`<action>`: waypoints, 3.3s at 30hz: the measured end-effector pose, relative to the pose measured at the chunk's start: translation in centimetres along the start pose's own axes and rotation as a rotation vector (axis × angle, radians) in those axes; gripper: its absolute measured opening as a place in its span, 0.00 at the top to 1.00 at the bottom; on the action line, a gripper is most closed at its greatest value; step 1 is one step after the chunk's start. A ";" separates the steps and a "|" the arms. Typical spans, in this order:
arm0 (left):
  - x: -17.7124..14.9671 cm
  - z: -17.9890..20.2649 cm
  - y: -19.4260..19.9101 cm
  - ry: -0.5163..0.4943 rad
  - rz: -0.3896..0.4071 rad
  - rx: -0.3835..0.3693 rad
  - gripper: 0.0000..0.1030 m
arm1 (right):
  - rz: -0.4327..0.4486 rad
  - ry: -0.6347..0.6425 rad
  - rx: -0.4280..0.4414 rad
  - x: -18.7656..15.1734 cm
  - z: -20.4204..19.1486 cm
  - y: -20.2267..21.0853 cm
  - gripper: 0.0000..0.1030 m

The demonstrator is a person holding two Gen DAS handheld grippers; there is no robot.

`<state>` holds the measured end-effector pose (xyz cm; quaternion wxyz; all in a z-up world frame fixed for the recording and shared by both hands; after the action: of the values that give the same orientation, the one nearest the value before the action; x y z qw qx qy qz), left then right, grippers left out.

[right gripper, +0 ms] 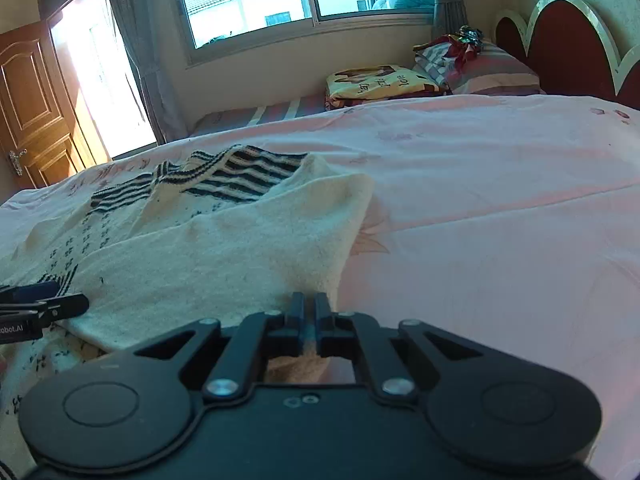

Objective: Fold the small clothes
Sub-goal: 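Fold the side edge over toward the body center with the right gripper, release, then move the left tool to the other striped cuff and grasp it, then carry the sleeve across the sweater body and open the left gripper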

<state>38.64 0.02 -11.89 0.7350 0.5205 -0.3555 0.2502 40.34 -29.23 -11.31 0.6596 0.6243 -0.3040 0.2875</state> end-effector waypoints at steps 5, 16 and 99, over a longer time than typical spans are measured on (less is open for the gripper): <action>0.1 -0.1 1.4 0.017 -0.006 0.023 0.28 | 0.075 -0.010 0.011 0.3 -0.8 2.9 0.86; -1.1 -0.4 1.2 -0.002 -0.018 0.028 0.28 | 0.031 0.046 -0.077 -1.3 -3.4 1.7 0.81; 0.0 -10.0 5.7 0.254 0.069 -0.164 0.96 | -0.047 -0.314 0.090 -1.8 -11.1 5.6 0.71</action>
<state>37.02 11.33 -10.63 0.8049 0.4103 -0.2967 0.3094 35.39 -17.80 -9.45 0.5819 0.6974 -0.3757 0.1842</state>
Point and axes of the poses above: each gripper's, at about its wrist camera, not at the fingertips, and y roughly against the way its jaws point, z to its right, x to its top, the point moved 1 cm from there along -y, roughly the way its jaws point, and after that the axes turned 15 degrees about -x, right-handed, at the moved point
